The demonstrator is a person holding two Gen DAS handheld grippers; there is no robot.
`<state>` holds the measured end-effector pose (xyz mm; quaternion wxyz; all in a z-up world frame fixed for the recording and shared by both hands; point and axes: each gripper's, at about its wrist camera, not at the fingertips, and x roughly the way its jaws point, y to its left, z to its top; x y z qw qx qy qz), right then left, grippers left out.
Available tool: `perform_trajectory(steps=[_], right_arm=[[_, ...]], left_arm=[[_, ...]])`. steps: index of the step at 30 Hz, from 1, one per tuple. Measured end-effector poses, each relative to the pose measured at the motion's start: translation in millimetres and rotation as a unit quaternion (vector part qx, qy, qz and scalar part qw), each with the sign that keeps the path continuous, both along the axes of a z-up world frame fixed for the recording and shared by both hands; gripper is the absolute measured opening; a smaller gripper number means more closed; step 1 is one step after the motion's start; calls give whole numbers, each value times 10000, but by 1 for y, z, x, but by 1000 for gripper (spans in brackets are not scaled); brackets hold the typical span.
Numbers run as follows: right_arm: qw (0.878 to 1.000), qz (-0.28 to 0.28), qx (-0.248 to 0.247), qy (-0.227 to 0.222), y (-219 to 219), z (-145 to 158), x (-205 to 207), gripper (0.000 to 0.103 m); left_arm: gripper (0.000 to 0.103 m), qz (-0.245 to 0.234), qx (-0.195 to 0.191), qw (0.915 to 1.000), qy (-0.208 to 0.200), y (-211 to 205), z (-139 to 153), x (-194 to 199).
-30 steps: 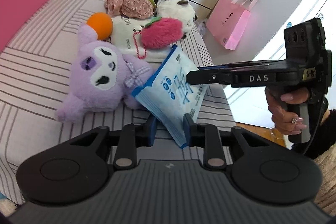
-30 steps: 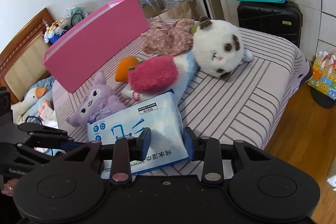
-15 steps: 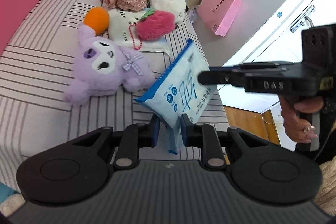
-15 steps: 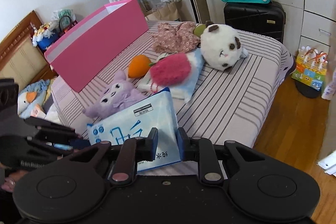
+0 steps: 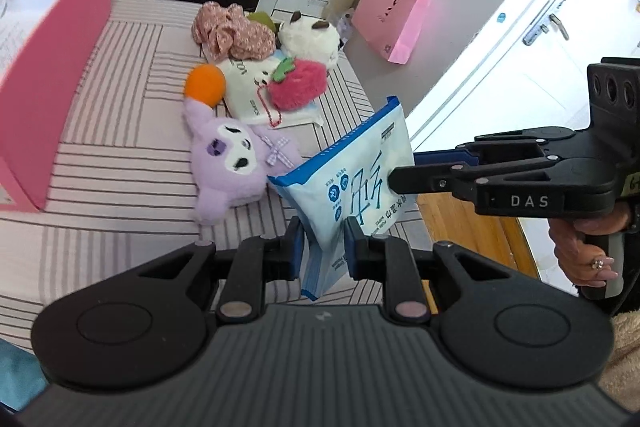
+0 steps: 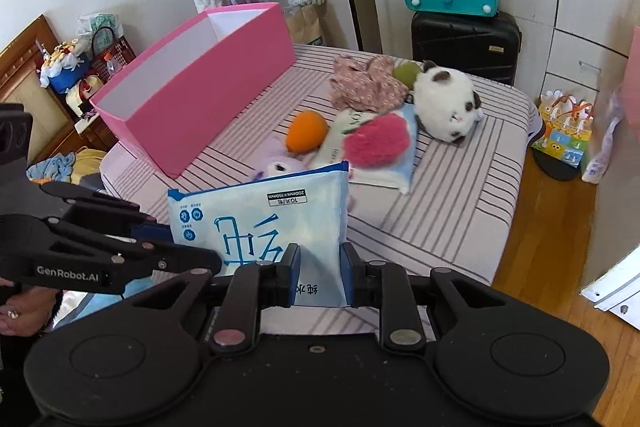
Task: Organize soft objects
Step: 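Lift the wipes pack with the left tool and carry it over the pink box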
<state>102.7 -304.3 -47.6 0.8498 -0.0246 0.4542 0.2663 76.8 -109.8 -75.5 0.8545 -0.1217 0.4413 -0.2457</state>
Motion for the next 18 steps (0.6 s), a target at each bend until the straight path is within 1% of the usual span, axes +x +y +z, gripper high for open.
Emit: perform_trajectory(steps=[5, 11, 14, 18], right_arm=[[10000, 56, 28, 4, 23, 10, -8, 28], [9997, 209, 109, -18, 58, 24, -17, 28], [9992, 325, 145, -163, 76, 36, -20, 28], [9979, 460, 197, -403, 98, 54, -19, 28]], left_arm=[[20, -190, 97, 9998, -63, 23, 15, -6], [20, -246, 162, 9996, -46, 58, 33, -13], [20, -226, 221, 9994, -133, 76, 45, -16], [20, -188, 201, 9994, -223, 101, 62, -17]])
